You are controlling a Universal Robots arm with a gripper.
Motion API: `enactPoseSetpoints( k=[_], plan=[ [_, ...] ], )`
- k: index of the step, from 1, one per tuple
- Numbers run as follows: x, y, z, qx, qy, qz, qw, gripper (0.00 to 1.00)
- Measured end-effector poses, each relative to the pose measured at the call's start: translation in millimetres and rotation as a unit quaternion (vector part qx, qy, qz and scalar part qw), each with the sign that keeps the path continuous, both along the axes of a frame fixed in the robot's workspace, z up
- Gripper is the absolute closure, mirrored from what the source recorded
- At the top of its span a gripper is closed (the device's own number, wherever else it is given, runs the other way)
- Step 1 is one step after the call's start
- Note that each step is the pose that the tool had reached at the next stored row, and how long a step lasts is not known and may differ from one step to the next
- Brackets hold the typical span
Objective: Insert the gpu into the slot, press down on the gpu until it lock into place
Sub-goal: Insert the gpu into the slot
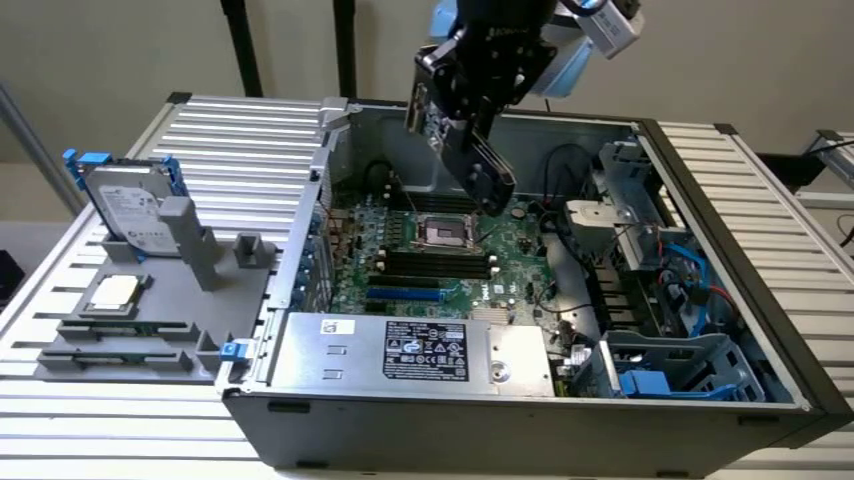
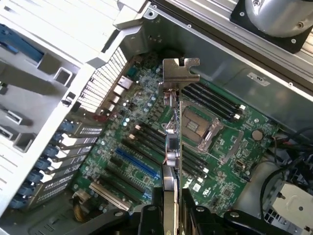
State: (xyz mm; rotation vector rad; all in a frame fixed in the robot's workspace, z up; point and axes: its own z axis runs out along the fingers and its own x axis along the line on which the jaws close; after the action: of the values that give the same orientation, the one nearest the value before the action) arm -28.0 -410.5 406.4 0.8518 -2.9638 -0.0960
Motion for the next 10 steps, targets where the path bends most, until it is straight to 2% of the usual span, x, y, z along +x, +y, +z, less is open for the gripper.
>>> enactPoseSetpoints(
  k=[5,10],
  plan=[
    [0.1,0.0,-2.7,0.0000,-0.0011,0.045,0.9990,0.74],
    [0.0,0.0,-7.1,-0.0001,-0.0034,0.091,0.9958,0.74]
  ],
)
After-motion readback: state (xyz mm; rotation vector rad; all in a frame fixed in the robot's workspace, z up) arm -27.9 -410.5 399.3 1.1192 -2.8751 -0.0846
